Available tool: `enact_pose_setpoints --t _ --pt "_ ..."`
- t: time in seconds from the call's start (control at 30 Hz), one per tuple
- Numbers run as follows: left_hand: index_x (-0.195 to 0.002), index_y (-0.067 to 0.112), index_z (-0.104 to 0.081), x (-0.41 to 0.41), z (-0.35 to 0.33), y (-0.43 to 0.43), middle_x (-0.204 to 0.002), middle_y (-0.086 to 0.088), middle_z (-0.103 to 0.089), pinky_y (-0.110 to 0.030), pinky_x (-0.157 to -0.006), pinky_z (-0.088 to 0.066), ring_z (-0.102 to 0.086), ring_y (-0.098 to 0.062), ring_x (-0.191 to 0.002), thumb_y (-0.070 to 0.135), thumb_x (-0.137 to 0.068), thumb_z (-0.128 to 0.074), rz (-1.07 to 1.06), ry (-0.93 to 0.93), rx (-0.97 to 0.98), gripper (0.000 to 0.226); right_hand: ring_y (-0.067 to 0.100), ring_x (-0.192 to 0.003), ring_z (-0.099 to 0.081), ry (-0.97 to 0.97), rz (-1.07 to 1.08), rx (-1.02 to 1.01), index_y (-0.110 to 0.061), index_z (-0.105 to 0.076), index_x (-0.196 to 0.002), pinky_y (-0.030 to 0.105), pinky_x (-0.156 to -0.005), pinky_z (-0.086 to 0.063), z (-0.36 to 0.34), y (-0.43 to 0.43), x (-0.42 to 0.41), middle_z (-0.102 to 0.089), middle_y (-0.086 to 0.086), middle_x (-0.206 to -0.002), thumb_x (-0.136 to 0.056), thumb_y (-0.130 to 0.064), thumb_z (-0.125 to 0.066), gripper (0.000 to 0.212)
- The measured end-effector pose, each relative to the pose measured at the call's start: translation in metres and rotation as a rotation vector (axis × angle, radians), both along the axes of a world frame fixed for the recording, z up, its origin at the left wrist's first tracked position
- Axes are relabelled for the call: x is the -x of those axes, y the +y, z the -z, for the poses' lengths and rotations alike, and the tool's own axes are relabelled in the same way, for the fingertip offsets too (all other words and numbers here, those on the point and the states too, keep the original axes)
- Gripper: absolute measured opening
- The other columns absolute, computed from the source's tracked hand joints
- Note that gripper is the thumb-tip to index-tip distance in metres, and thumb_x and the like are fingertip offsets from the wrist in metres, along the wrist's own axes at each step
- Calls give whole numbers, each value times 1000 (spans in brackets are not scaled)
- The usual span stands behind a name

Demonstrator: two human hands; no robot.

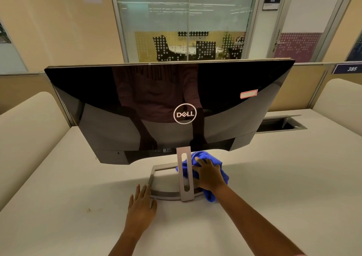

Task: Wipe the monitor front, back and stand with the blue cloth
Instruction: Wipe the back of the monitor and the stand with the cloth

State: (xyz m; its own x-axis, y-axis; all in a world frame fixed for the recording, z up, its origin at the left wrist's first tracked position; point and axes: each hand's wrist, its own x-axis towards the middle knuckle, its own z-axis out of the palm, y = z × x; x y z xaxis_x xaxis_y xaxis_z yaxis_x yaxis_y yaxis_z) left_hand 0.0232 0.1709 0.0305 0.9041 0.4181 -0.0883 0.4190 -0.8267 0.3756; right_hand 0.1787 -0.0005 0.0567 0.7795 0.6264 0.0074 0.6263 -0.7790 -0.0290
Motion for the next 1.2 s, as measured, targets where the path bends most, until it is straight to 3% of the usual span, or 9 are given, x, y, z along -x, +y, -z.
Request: enact_pose_setpoints --t 0.1,0.47,0.7,0.93,1.03,1.2 --pt "-146 14 -3 1 -1 -1 -156 -5 -5 -37 -115 -1 4 -22 -144 29 -98 -29 3 -14 10 56 34 -128 -32 24 168 33 -22 -42 -133 46 -97 -39 -3 -5 2 -31 6 -145 -91 -39 -46 46" --pt "-146 12 -7 2 0 -2 -155 -7 -10 -39 -116 -4 0 -24 -144 25 -98 -30 8 -37 18 54 32 -126 -35 168 480 -68 -17 -31 -138 35 -95 -43 -1 -24 43 -28 10 -144 -94 -43 -39 52" --pt "-146 12 -3 2 -1 -2 -155 -7 -6 -37 -116 -4 1 -24 -144 24 -98 -29 22 1 -2 56 33 -127 -33 172 449 -52 -18 -21 -143 33 -94 -45 4 -11 93 -21 12 -148 -93 -43 -40 58" --pt "-146 12 -6 6 -5 3 -155 -7 -8 -39 -115 -6 1 -24 -144 22 -98 -30 90 38 -50 55 26 -119 -42 252 391 -260 -21 -45 -129 31 -93 -44 -7 -26 95 -36 7 -140 -89 -39 -48 44" --pt "-146 14 -10 9 -6 6 -155 -5 -10 -39 -116 -6 0 -24 -144 23 -97 -31 124 37 -119 54 23 -117 -43 191 426 -337 -21 -42 -132 29 -94 -43 -14 -40 81 -39 5 -136 -90 -38 -49 46" --pt "-146 19 -14 10 -9 11 -155 -3 -10 -39 -116 -2 -1 -22 -144 25 -97 -31 187 40 -243 53 30 -132 -26 165 406 -69 -26 -21 -143 37 -100 -39 -4 -29 91 -23 5 -149 -92 -42 -45 59"
